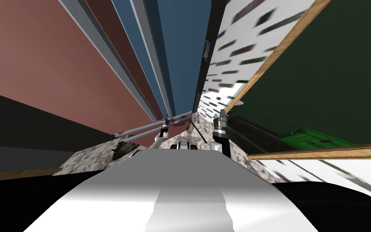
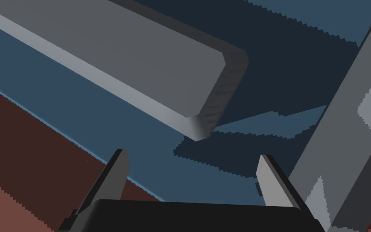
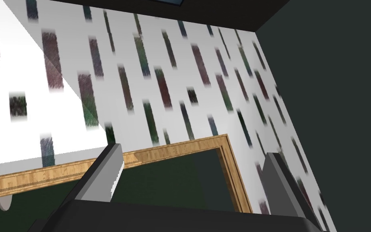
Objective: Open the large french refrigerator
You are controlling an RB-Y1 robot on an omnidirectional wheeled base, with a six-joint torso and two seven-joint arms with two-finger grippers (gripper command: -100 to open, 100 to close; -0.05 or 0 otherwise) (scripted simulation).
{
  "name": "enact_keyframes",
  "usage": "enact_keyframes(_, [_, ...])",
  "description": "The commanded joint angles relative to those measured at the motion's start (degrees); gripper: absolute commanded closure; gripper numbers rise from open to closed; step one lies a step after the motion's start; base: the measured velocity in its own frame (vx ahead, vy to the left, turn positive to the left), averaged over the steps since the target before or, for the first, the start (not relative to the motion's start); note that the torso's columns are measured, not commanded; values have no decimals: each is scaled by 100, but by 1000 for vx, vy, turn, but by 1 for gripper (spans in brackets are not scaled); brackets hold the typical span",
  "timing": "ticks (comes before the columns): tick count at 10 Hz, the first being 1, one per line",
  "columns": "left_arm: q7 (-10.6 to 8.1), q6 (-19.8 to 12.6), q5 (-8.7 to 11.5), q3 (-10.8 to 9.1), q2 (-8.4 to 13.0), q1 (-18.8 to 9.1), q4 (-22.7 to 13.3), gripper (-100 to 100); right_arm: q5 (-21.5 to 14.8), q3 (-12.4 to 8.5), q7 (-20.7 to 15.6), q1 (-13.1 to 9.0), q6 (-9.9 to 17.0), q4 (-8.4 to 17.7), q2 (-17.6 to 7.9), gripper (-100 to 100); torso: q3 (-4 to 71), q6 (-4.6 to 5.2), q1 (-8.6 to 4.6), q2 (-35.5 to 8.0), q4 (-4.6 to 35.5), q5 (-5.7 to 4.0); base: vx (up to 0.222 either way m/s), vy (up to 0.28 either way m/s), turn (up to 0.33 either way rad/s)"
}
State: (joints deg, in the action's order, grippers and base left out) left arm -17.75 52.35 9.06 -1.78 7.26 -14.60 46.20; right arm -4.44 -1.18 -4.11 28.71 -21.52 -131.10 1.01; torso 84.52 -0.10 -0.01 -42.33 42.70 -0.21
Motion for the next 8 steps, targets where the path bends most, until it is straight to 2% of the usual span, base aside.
enact_keyframes(1, [-276,-30,107,69,-62,-195,-1,-100,0,0,0,0,0,0,0,0,-2,7,1,-3,-4,4,-43,87,-81])
enact_keyframes(3, [-463,-111,174,139,-367,-273,4,-100,0,0,0,0,0,0,0,0,4,13,-4,4,-29,15,-41,94,-81])
enact_keyframes(5, [-518,-137,193,160,-571,-296,5,-100,0,0,0,0,0,0,0,0,9,9,-7,11,-43,19,-24,47,-25])
enact_keyframes(6, [-478,-180,183,156,-522,-244,109,-100,0,0,0,1,0,0,0,0,10,9,-14,12,-44,17,-8,9,-2])
enact_keyframes(7, [-457,-379,207,120,-532,-394,160,-100,0,1,0,1,0,0,1,0,10,9,-11,12,-44,18,21,7,29])
enact_keyframes(8, [-449,-439,214,108,-531,-446,171,-100,0,0,0,1,0,0,1,0,13,10,-4,17,-44,20,31,12,23])
